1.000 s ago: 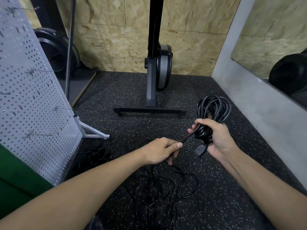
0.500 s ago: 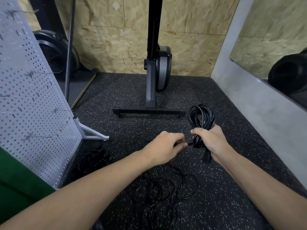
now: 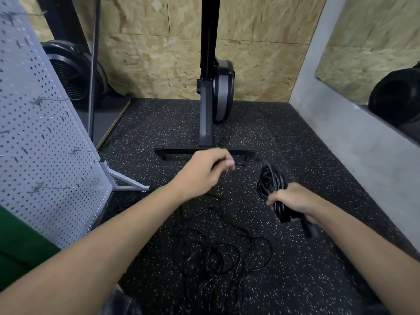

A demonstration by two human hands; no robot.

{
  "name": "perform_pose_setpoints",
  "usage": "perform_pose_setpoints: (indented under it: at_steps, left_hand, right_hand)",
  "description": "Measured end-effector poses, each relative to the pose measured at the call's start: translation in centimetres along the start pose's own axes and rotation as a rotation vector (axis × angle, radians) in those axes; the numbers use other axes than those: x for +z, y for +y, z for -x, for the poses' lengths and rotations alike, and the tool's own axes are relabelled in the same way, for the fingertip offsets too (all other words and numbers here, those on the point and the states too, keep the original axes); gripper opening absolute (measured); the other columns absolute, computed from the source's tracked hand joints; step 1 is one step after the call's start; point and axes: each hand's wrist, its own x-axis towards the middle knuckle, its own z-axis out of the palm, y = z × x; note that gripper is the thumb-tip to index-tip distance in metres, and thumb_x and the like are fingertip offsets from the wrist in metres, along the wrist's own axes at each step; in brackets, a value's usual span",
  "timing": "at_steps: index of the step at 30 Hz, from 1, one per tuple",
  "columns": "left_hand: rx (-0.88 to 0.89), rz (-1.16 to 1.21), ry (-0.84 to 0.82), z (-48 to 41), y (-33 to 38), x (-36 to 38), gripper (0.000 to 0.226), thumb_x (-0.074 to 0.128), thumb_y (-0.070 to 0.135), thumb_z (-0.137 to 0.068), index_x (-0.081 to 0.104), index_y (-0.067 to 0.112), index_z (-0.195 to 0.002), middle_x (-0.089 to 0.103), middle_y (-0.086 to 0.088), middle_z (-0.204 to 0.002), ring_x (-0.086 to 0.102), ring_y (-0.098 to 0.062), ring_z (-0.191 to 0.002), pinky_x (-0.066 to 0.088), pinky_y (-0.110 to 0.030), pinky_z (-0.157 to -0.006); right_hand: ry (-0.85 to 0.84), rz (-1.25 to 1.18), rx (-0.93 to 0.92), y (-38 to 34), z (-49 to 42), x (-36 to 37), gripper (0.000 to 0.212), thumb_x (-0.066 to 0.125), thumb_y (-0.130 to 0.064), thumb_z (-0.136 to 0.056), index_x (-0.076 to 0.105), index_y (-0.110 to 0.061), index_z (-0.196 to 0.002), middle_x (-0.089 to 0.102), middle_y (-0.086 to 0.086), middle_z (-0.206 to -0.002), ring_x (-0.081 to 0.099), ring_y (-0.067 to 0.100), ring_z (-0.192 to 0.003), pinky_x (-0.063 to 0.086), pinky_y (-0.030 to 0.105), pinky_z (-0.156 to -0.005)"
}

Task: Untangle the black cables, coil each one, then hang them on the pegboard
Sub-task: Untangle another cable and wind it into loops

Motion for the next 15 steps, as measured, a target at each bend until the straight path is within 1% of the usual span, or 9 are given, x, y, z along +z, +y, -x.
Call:
perform_pose_setpoints:
  at_steps: [2, 4, 6, 9, 10, 11, 12, 13, 15]
  left_hand:
    - [0.099, -0.028, 0.134, -0.7, 0.3, -0.3, 0.013, 0.060, 0.012, -0.105, 0.072, 0.011, -0.100, 0.067, 0.010, -0.090, 0.061, 0.001, -0.081, 0.043, -0.010, -0.073]
    - [0.159, -0.077, 0.239, -1.6, 0.7, -0.3, 0.011, 0.062, 0.005, -0.103, 0.073, 0.007, -0.099, 0.066, 0.009, -0.090, 0.058, 0.005, -0.080, 0.041, -0.006, -0.075]
    - [0.139, -0.101, 0.241, -2.2, 0.7, -0.6, 0.012, 0.061, 0.007, -0.104, 0.073, 0.008, -0.103, 0.065, 0.009, -0.091, 0.058, 0.006, -0.080, 0.041, -0.007, -0.075]
    - [-0.072, -0.035, 0.048, -2.2, 0.6, -1.5, 0.019, 0.053, 0.026, -0.109, 0.070, 0.018, -0.107, 0.063, 0.010, -0.080, 0.054, -0.001, -0.066, 0.041, -0.019, -0.063]
    - [-0.156, -0.022, -0.035, -2.0, 0.4, -1.7, 0.028, 0.050, 0.041, -0.108, 0.071, 0.022, -0.108, 0.062, 0.010, -0.077, 0.053, -0.002, -0.064, 0.041, -0.023, -0.062]
    - [-0.229, -0.036, -0.138, -1.7, 0.4, -1.8, 0.045, 0.044, 0.058, -0.105, 0.072, 0.023, -0.108, 0.061, 0.009, -0.074, 0.054, -0.004, -0.064, 0.041, -0.025, -0.063]
    - [-0.296, -0.067, -0.266, -1.5, 0.5, -1.8, 0.064, 0.036, 0.073, -0.097, 0.074, 0.023, -0.108, 0.060, 0.010, -0.071, 0.055, -0.004, -0.062, 0.043, -0.025, -0.063]
    - [-0.361, -0.088, -0.415, -1.3, 0.6, -1.7, 0.077, 0.030, 0.081, -0.090, 0.076, 0.021, -0.110, 0.060, 0.008, -0.067, 0.055, -0.003, -0.058, 0.044, -0.022, -0.062]
    - [-0.455, -0.034, -0.699, -1.2, 0.4, -1.0, 0.083, 0.031, 0.084, -0.089, 0.077, 0.020, -0.113, 0.062, 0.002, -0.063, 0.049, -0.007, -0.045, 0.045, -0.018, -0.059]
  right_hand:
    - [-0.108, 0.157, 0.031, 0.1, 0.4, 0.4, 0.038, 0.077, -0.023, -0.079, 0.065, -0.003, -0.109, 0.070, 0.013, -0.092, 0.068, 0.027, -0.073, 0.054, 0.033, -0.063]
    - [-0.197, 0.281, 0.008, 0.0, 1.0, 1.1, 0.030, 0.076, -0.020, -0.077, 0.063, -0.009, -0.101, 0.069, 0.011, -0.091, 0.066, 0.026, -0.074, 0.053, 0.034, -0.067]
    - [-0.242, 0.337, -0.055, -0.3, 1.5, 1.7, 0.016, 0.073, -0.014, -0.079, 0.061, -0.013, -0.089, 0.065, 0.006, -0.082, 0.061, 0.022, -0.072, 0.049, 0.031, -0.067]
    - [-0.193, 0.360, -0.128, -0.6, 1.7, 1.9, 0.019, 0.072, -0.012, -0.082, 0.054, -0.017, -0.082, 0.057, 0.000, -0.076, 0.054, 0.018, -0.070, 0.042, 0.030, -0.065]
    - [-0.172, 0.361, -0.135, -0.5, 1.6, 1.8, 0.020, 0.072, -0.012, -0.082, 0.053, -0.018, -0.081, 0.056, 0.000, -0.076, 0.053, 0.018, -0.070, 0.041, 0.031, -0.066]
    - [-0.153, 0.357, -0.139, -0.5, 1.5, 1.6, 0.020, 0.072, -0.012, -0.081, 0.053, -0.018, -0.081, 0.057, 0.000, -0.077, 0.054, 0.018, -0.071, 0.042, 0.031, -0.068]
    - [-0.133, 0.346, -0.142, -0.5, 1.5, 1.5, 0.019, 0.072, -0.013, -0.082, 0.053, -0.018, -0.082, 0.059, 0.001, -0.078, 0.056, 0.019, -0.073, 0.043, 0.032, -0.070]
    - [-0.114, 0.326, -0.145, -0.5, 1.5, 1.3, 0.018, 0.071, -0.013, -0.082, 0.054, -0.018, -0.084, 0.060, 0.002, -0.079, 0.057, 0.019, -0.074, 0.044, 0.033, -0.071]
    - [-0.076, 0.263, -0.171, -0.7, 1.5, 1.2, 0.016, 0.070, -0.012, -0.083, 0.055, -0.017, -0.085, 0.060, 0.004, -0.080, 0.058, 0.020, -0.075, 0.045, 0.034, -0.072]
